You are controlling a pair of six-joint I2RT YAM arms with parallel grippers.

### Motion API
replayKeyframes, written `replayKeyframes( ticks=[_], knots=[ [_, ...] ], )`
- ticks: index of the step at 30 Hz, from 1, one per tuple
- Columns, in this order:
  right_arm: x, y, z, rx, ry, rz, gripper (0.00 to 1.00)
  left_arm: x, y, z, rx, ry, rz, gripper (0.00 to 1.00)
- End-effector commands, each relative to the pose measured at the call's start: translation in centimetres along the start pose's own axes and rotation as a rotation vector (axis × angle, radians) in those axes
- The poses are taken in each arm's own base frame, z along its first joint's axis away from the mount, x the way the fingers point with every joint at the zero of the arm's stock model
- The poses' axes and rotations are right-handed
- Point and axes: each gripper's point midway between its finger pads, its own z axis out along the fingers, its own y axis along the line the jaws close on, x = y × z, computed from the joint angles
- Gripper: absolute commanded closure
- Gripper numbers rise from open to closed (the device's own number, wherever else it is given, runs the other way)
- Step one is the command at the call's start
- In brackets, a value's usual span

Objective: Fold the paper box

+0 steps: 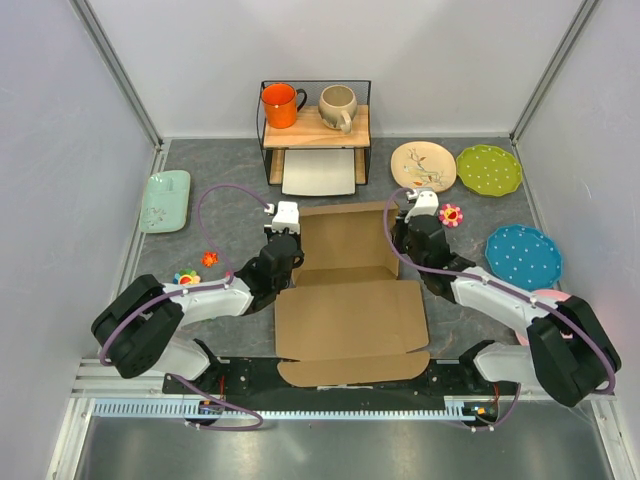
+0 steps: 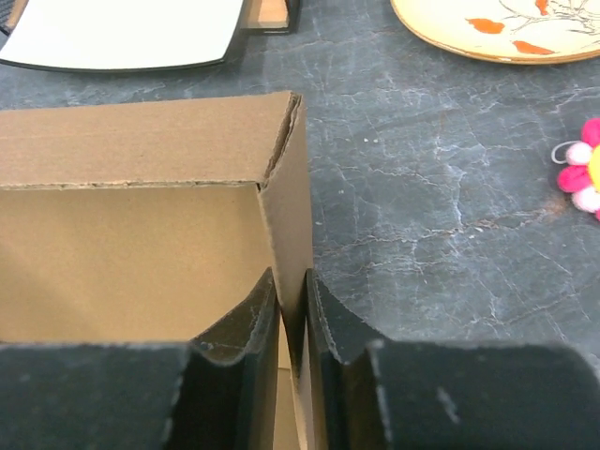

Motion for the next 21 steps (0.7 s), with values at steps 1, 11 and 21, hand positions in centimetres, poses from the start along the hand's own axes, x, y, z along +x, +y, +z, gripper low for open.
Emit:
replayKeyframes(
  ticks=[1, 11, 21],
  knots=[
    [-1.6, 0.5, -0.3, 0.064, -0.074, -0.081, 0.86, -3.1, -1.6, -0.2, 0.063, -0.073, -0.049, 0.98],
    [-1.4, -0.9, -0.7, 0.232, -0.177, -0.163, 1.0, -4.1, -2.4, -0.4, 0.102, -0.11, -0.099, 0.98],
    [-5.2, 1.1, -1.3, 0.195, -0.417, -0.138, 1.0, -9.0, -1.2, -0.8, 0.076, -0.377, -0.099, 0.97]
  ],
)
